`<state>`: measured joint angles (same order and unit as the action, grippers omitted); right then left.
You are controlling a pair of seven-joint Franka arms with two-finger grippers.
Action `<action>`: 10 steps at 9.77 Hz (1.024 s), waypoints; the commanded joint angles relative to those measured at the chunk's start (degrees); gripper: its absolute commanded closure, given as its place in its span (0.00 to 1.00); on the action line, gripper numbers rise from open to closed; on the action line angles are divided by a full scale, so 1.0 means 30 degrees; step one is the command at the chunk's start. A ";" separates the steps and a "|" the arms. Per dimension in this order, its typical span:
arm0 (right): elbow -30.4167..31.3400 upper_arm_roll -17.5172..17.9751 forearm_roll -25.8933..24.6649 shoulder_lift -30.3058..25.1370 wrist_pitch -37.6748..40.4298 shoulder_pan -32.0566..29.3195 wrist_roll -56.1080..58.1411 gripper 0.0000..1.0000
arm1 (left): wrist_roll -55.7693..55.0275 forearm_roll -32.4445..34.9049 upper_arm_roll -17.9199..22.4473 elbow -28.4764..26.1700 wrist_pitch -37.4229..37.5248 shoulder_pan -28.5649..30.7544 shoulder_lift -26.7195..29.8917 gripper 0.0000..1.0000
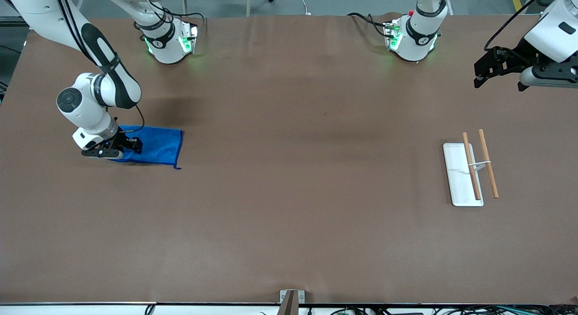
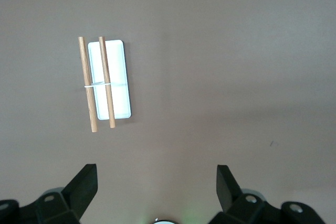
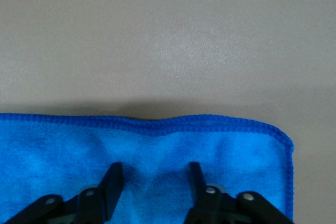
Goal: Right arm passes towel to left arm to hang
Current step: 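Lower the right gripper and pinch the blue towel's edge, lifting it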
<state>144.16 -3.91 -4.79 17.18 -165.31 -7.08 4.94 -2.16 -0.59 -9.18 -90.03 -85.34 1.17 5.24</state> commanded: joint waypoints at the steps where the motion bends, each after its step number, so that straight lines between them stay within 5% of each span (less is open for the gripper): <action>1: 0.0581 0.0131 -0.0222 -0.0424 -0.0091 -0.0304 -0.0093 0.91 | 0.0221 0.0021 -0.0046 -0.0223 0.0086 -0.0008 -0.0282 0.00; 2: 0.0552 0.0131 -0.0221 -0.0424 -0.0033 -0.0421 -0.0269 1.00 | 0.0250 0.0021 -0.0046 -0.0252 0.0086 0.0021 -0.0253 0.00; 4: 0.0231 0.0160 -0.0221 -0.0831 0.1102 -0.0015 -0.1263 1.00 | 0.0250 0.0021 -0.0046 -0.0252 0.0086 0.0022 -0.0253 0.00; 8: -0.4443 0.0306 -0.0134 -0.3643 1.1397 0.1272 -0.1847 1.00 | 0.0366 -0.0007 -0.0046 -0.0223 0.0086 0.0022 -0.0282 0.00; 10: -0.7927 0.1385 -0.0133 -0.3589 1.5709 0.2794 -0.5000 1.00 | 0.0630 -0.2919 0.0099 -0.0223 -0.0291 0.0225 -0.0805 0.00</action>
<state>125.90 -1.70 -4.76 5.87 -124.22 -1.54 -3.81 -1.46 -5.09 -9.06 -90.05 -85.50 1.39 4.99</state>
